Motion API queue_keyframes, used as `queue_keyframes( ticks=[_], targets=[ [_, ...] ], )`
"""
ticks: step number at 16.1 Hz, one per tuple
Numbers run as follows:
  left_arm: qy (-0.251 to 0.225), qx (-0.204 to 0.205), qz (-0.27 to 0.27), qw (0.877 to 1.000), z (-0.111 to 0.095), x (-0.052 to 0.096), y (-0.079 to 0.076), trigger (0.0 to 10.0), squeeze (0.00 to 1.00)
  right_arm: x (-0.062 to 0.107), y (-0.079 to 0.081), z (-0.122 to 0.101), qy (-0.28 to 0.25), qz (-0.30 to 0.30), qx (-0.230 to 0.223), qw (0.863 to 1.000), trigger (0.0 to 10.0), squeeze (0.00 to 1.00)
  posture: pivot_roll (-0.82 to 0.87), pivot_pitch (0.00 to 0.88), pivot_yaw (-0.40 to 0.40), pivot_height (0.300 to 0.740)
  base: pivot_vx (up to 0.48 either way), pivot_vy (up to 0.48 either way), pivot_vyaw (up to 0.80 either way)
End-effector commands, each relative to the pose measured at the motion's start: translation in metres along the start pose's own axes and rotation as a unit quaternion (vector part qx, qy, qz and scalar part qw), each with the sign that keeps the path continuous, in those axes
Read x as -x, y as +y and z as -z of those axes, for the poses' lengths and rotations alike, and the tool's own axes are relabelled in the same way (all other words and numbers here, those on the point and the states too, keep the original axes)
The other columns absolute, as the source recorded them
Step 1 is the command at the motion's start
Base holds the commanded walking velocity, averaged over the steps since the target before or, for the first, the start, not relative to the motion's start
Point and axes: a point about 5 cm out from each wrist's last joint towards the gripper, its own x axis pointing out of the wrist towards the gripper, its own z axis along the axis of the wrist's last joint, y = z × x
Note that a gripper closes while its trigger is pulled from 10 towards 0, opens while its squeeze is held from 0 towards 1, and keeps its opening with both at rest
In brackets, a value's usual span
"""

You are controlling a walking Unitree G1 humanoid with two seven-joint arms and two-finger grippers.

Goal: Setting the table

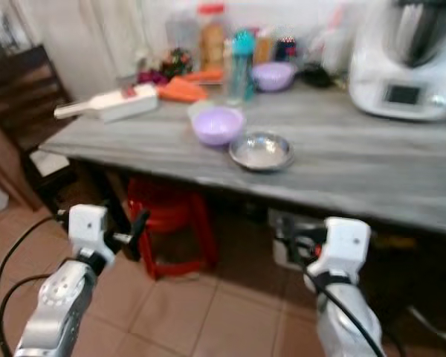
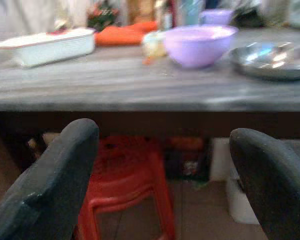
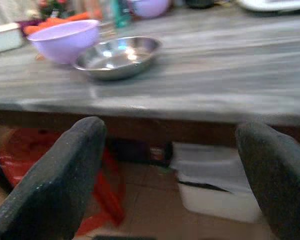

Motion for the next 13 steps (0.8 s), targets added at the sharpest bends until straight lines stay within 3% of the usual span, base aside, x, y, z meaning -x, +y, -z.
queue_keyframes(
  ticks=[1,5,13],
  targets=[
    [0.002,-0.010,-0.003,1.000,0.000,0.000,0.004,10.0,0.00,-0.001,0.005,-0.002,-0.004,-0.010,-0.006,1.000,10.0,0.00,-0.16,0.000,0.045,0.740,-0.274,0.000,0.00],
    [0.002,-0.012,0.004,1.000,0.001,0.000,0.000,10.0,0.00,-0.002,0.005,-0.002,-0.005,-0.010,-0.004,1.000,10.0,0.00,-0.16,0.000,0.045,0.740,-0.265,0.000,0.00],
    [-0.005,-0.008,0.038,0.999,0.000,0.000,-0.006,10.0,0.00,-0.003,0.005,-0.001,-0.001,-0.008,-0.004,1.000,10.0,0.00,-0.16,0.000,0.045,0.740,0.000,0.000,-0.08]
  ],
)
